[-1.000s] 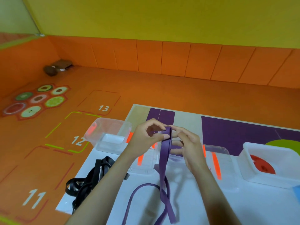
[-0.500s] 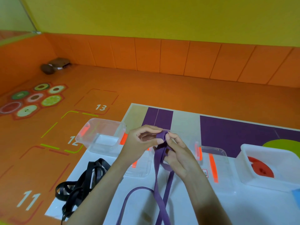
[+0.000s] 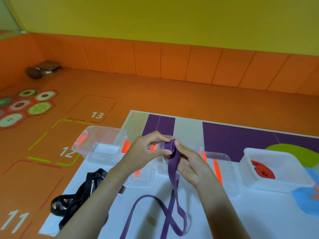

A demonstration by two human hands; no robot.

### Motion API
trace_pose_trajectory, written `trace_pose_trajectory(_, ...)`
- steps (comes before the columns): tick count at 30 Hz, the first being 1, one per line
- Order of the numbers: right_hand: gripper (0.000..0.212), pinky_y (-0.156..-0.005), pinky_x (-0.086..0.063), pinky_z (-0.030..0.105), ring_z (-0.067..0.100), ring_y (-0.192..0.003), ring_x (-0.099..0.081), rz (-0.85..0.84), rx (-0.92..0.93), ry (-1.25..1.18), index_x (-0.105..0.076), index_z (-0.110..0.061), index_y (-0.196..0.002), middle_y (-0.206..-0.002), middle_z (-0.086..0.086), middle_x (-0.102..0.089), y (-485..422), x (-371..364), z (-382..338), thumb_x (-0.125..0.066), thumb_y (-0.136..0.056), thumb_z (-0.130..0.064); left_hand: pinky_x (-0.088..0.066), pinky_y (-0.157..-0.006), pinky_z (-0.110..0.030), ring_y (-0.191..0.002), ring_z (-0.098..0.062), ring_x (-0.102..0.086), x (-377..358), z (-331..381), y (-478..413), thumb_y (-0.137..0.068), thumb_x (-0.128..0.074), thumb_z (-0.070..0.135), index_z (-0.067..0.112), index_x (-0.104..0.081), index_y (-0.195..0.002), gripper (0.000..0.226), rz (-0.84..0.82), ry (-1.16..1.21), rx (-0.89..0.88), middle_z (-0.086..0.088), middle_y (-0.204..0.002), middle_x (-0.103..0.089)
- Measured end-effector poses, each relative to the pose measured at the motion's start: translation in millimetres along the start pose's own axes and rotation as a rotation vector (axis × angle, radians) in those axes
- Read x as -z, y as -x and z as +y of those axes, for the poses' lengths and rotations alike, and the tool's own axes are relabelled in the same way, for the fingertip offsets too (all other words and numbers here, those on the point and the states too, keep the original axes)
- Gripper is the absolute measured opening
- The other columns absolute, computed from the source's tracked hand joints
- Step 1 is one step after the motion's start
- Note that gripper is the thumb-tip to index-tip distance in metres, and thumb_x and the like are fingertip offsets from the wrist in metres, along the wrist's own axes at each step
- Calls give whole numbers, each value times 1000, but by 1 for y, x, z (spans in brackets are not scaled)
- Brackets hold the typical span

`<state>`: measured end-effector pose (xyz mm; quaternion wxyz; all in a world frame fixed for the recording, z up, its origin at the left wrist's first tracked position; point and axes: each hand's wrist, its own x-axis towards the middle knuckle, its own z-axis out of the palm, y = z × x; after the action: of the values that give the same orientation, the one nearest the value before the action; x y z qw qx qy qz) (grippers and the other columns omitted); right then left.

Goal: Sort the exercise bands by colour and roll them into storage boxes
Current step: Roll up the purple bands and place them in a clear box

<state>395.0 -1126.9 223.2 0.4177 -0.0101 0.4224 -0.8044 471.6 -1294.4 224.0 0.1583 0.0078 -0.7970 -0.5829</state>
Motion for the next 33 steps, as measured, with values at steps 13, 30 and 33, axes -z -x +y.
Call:
trace_pose_trajectory(13,35,-73,-61,32,20,-79,-72,64,43,-157,-68,-1,-122,-99,14,-74,10,-9,7,-63,-94,-23,-55,-100,-24,-112,-14,-72,-6,10,-9,-88,-84,14,14,-73,-116,30,-49,-129,-97,10,-115,-75)
trace_pose_trajectory(30,26,-99,-54,57,27,-96,-77,77,364,576,-73,-17,-117,-102,9,-80,33,12,-19,-68,-97,-33,-57,-89,-40,-103,-15,-68,-31,8,-5,-88,-85,12,16,-72,-109,25,161,-224,-249,14,-104,-68)
trace_pose_trajectory(33,31,-91,-53,61,24,-78,-68,29,296,542,-67,-21,-121,-89,6,-76,29,16,-18,-65,-96,-40,-58,-91,-46,-103,-24,-70,-38,5,-6,-84,-87,6,16,-71,-105,28,201,-62,-202,8,-102,-71)
